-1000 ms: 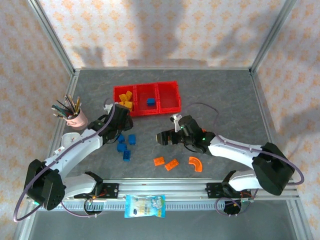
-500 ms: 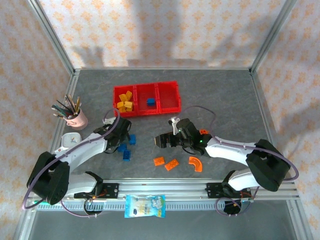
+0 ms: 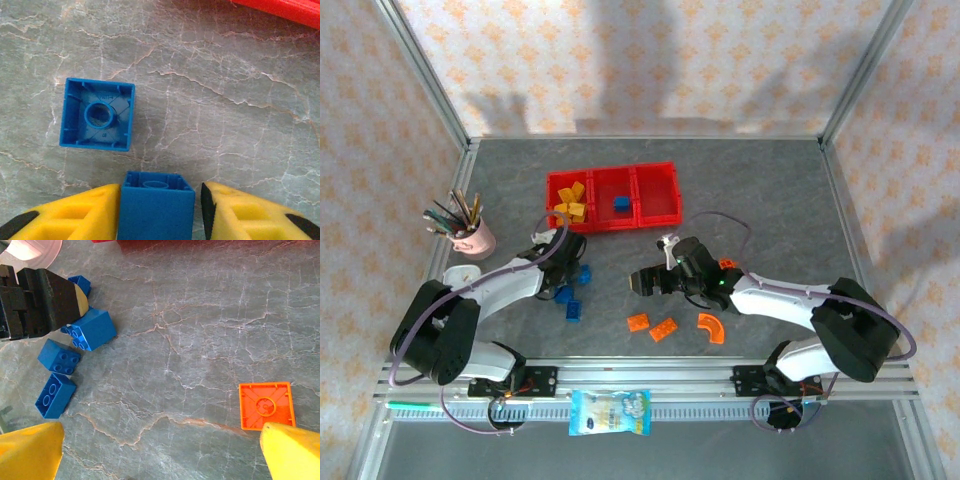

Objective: Sort the legos into containers by color
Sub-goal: Pick up the lego from the middle-left of the table, then place the lego in the container.

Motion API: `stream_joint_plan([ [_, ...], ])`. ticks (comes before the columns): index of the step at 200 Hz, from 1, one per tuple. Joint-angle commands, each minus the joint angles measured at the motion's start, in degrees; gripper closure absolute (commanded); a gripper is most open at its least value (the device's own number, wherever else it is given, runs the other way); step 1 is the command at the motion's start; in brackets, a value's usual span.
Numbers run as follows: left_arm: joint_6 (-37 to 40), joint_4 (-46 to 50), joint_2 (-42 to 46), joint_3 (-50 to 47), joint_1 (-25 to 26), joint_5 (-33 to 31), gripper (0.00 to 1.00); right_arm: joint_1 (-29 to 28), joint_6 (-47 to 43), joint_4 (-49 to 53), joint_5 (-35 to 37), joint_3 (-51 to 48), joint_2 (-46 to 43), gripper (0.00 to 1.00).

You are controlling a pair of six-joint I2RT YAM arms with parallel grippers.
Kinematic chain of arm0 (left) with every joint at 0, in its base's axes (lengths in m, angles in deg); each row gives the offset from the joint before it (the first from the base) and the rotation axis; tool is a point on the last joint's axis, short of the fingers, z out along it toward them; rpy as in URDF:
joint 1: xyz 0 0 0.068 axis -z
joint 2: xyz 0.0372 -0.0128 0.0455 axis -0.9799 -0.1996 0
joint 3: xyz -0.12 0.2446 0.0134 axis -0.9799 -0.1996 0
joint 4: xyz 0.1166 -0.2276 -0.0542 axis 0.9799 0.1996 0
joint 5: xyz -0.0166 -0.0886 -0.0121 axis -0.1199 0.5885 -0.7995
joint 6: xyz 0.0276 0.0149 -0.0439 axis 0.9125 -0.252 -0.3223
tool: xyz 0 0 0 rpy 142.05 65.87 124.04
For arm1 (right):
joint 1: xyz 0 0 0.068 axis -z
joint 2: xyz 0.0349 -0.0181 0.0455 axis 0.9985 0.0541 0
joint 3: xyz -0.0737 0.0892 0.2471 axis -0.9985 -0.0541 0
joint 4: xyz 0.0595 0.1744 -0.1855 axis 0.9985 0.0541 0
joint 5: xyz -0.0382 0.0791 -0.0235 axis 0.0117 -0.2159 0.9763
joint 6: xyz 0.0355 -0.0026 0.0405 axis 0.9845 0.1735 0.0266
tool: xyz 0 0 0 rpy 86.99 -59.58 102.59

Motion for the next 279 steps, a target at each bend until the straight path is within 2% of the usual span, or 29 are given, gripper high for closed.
stream_joint_plan([
  [1,0.1,0.6,-0.1,-1.0,-0.3,-1.1,0.55,-0.3,-1.0,-0.9,1.3,1.0,0.3,0.0],
  [50,0.6,1.8,0.5,-1.2,-0.5,-1.8,0.65,-0.3,-0.9,-0.8,1.1,1.6,0.5,0.0],
  [124,2.0,7.8,6.6,4.0,-0.5,-4.3,0.65,0.4,-0.6,1.1,3.7,2.5,-3.0,0.0],
  [163,5.0,6.7,7.6,11.3,-0.5,-0.9,0.64,5.6,1.5,1.7,4.0,2.7,-5.7,0.0],
  [202,8.1,3.5,-1.6,23.8,0.0,0.4,0.64,10.4,1.5,2.4,4.2,3.6,-6.5,0.0],
  [237,12.4,2.8,-15.2,37.7,0.4,0.5,0.65,13.7,2.7,2.1,5.1,3.6,-6.4,0.0],
  [279,16.2,7.2,-32.6,55.9,0.2,-5.5,0.64,14.9,2.5,1.4,4.7,2.9,-5.9,0.0],
])
